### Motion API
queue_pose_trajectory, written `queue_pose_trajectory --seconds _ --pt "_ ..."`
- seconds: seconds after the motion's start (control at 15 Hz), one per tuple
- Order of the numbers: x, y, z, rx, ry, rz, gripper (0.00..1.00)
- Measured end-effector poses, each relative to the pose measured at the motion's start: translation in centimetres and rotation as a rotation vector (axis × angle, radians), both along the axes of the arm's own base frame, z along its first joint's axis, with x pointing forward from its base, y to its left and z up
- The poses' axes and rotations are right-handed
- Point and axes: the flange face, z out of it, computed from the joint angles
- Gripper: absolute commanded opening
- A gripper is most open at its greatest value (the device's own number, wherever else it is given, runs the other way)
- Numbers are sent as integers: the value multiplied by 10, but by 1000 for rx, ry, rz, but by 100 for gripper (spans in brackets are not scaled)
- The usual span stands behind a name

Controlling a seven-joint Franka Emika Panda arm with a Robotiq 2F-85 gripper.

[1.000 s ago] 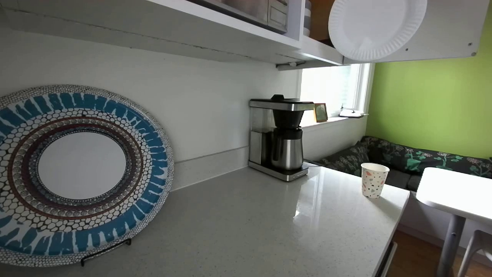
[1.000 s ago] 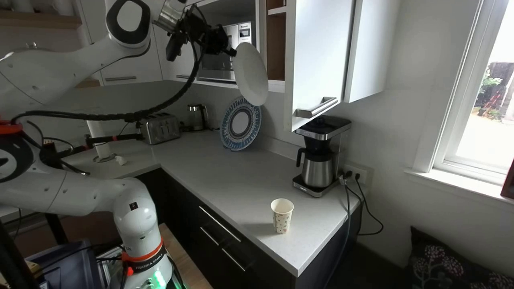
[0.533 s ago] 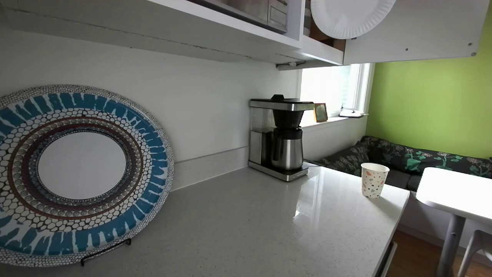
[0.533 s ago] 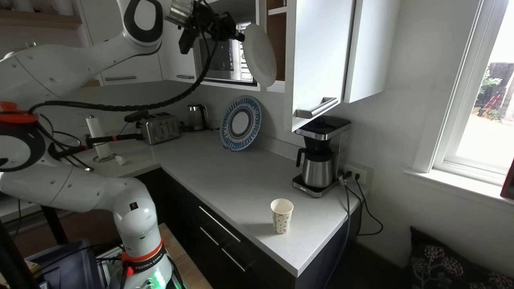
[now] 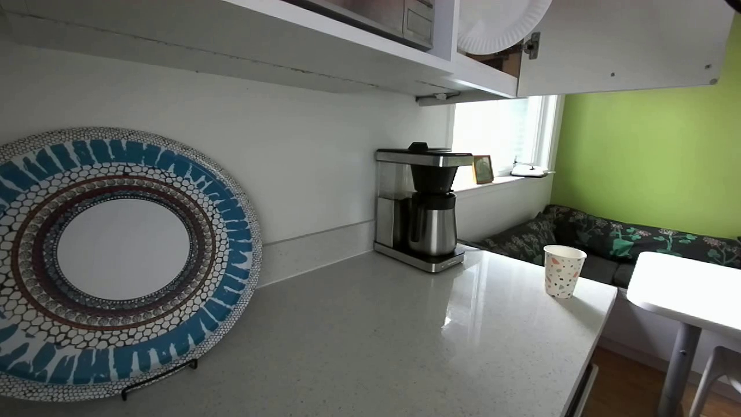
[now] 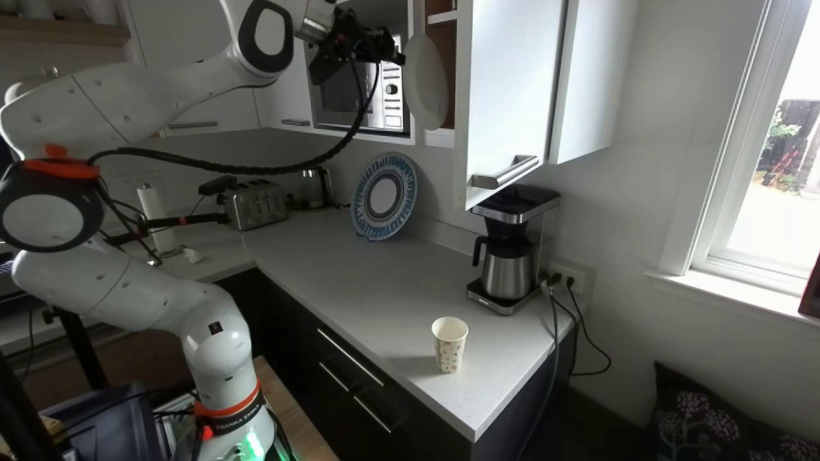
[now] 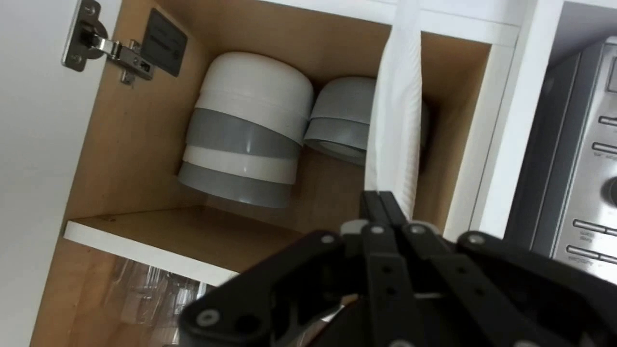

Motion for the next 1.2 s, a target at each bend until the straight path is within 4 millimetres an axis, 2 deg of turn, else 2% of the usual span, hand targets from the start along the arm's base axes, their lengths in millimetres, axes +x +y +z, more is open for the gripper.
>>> queue_pose_trajectory --seconds 0.53,1.2 --pt "36 8 -2 132 -14 37 0" --pt "78 30 -12 171 -10 82 0"
